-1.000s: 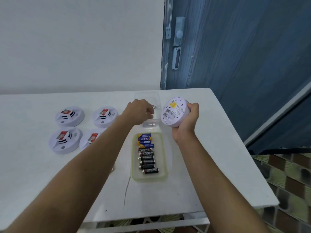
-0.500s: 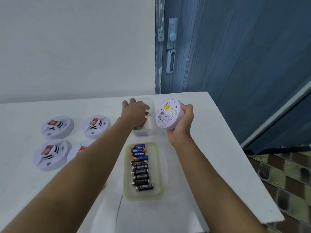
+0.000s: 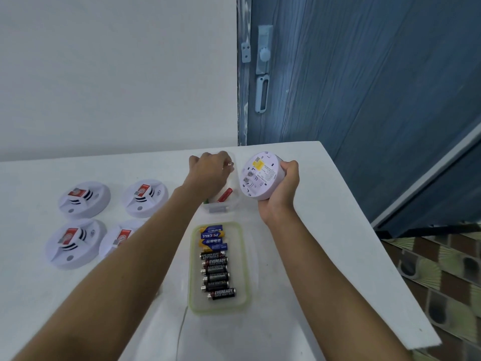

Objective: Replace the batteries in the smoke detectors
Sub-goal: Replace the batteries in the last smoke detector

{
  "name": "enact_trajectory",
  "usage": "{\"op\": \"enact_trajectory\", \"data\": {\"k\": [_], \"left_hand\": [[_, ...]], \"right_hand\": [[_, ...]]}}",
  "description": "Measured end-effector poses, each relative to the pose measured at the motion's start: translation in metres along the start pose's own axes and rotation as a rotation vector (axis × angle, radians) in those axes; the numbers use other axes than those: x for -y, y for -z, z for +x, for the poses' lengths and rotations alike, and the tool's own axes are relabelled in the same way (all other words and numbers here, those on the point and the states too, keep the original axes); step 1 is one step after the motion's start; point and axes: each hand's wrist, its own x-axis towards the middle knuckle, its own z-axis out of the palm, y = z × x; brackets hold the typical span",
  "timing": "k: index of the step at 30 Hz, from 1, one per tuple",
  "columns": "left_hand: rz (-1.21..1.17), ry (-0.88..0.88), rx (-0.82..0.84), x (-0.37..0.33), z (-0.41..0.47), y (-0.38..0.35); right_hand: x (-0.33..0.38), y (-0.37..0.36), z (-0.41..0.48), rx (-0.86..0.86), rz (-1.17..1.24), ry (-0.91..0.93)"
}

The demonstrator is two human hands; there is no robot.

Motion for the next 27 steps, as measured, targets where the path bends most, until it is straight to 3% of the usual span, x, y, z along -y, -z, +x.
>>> {"op": "enact_trajectory", "data": {"k": [11,16,22,27], "left_hand": [[-1.049,0.086,-0.202,-0.043,-0.059,0.047],[-0.972,0.078,-0.239,-0.055,-0.069,0.04],[-1.068,0.246,-0.22,-0.065,-0.079,0.037],[-1.037,0.232,-0.243,-0.074,-0.086,0.036]], "right_hand": [[0.003,0.004,-0.01,0.114,0.179,0.035],[0.0,0.005,-0.014,0.186,0.196,0.072],[-0.001,0.005,-0.019,0.203,0.18,0.115],[-0.003,0.005,-0.022,0.188,0.169,0.146]]}}
